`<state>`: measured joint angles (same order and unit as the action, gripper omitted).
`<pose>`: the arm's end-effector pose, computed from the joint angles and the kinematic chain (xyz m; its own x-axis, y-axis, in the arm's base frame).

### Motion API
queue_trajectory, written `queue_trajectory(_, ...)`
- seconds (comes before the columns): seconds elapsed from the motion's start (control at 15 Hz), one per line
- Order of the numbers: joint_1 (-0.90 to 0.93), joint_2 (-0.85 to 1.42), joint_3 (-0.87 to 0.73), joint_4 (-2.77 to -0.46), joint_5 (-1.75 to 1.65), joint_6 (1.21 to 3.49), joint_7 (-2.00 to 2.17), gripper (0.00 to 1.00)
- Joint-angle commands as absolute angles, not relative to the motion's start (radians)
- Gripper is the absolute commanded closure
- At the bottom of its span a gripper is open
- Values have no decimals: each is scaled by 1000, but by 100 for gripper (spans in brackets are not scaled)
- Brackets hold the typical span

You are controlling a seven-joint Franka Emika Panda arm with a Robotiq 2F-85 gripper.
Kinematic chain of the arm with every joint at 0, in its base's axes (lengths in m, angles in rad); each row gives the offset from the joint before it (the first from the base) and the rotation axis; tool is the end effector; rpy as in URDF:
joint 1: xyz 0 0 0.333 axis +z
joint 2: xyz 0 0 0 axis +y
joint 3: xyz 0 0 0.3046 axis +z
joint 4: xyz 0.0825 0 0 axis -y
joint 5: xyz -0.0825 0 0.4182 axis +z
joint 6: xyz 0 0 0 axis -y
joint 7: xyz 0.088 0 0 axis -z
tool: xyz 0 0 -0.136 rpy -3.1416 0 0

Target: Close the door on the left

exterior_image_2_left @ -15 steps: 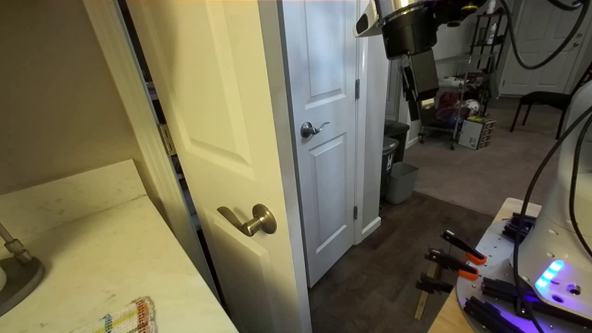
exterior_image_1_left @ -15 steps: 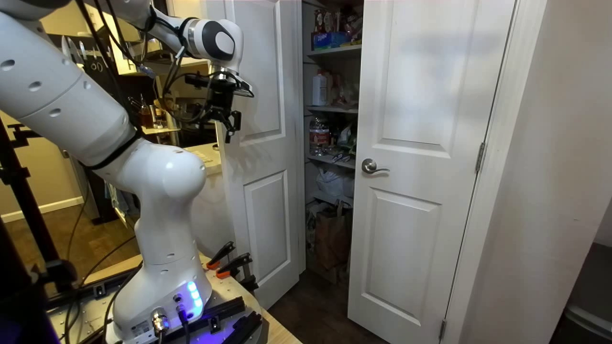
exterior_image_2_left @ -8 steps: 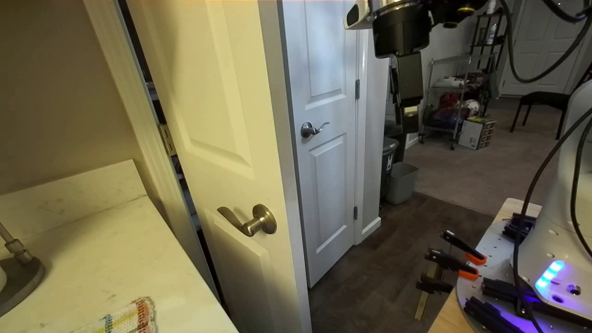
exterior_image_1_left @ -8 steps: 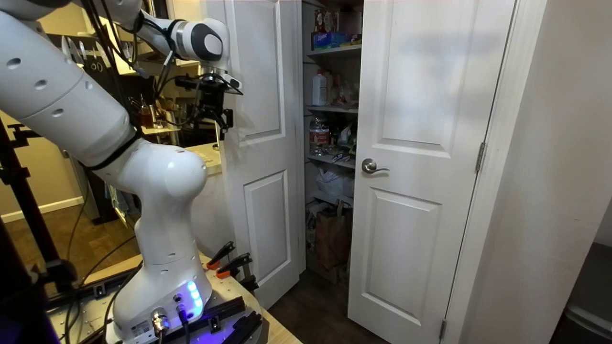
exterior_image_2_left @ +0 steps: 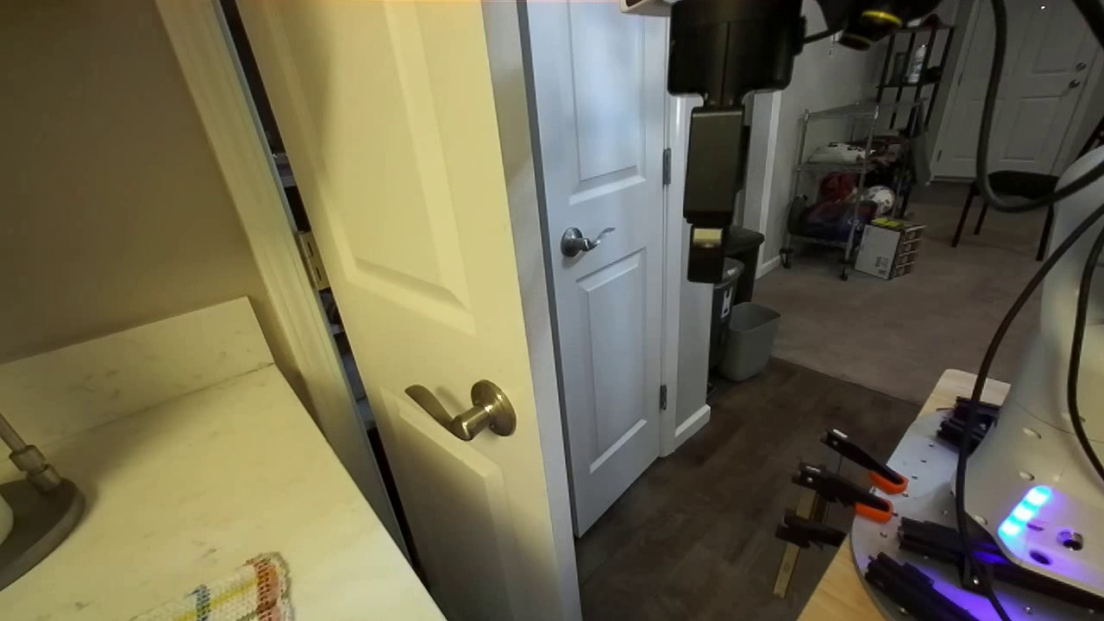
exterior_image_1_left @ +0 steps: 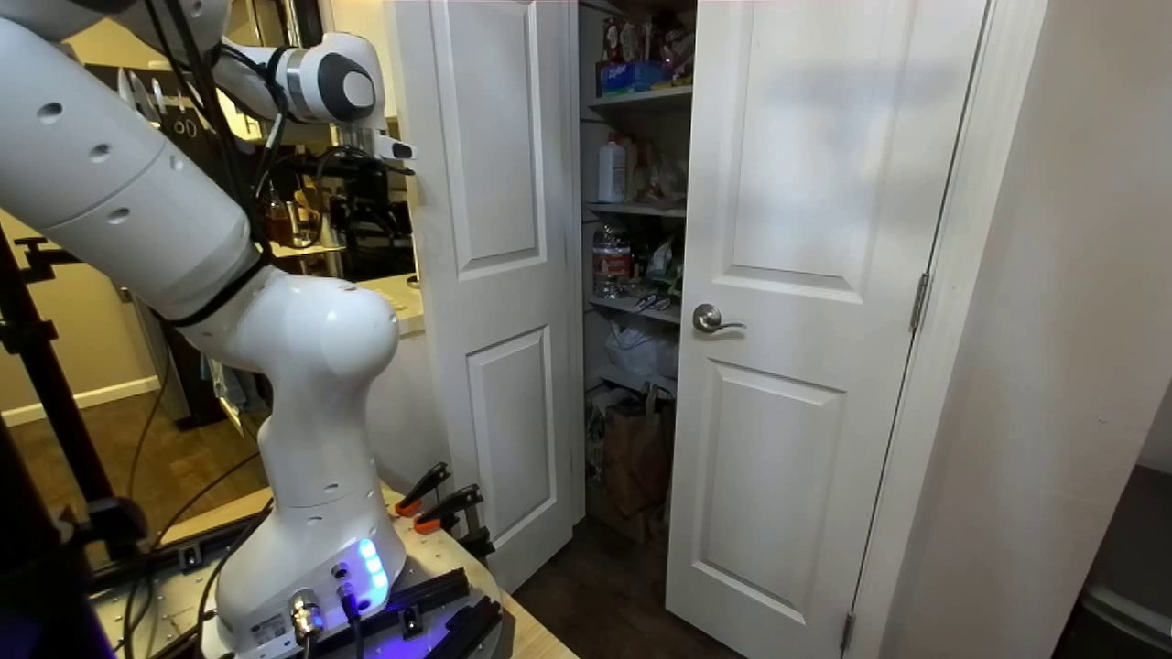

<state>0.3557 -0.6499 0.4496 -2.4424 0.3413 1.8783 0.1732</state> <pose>0.2656 0.3270 0.4574 0.8970 0.4407 0.0337 0.4420 -0.8943 -0.0702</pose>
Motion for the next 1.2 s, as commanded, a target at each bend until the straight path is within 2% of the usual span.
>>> queue_trajectory(0.0, 348, -638, 508, -2416, 326, 1968, 321, 0)
queue_trajectory(0.53, 272, -626, 644, -2309, 88, 2023, 501, 0)
queue_trajectory(1.13, 113, -561, 705, -2112, -159, 2026, 523, 0)
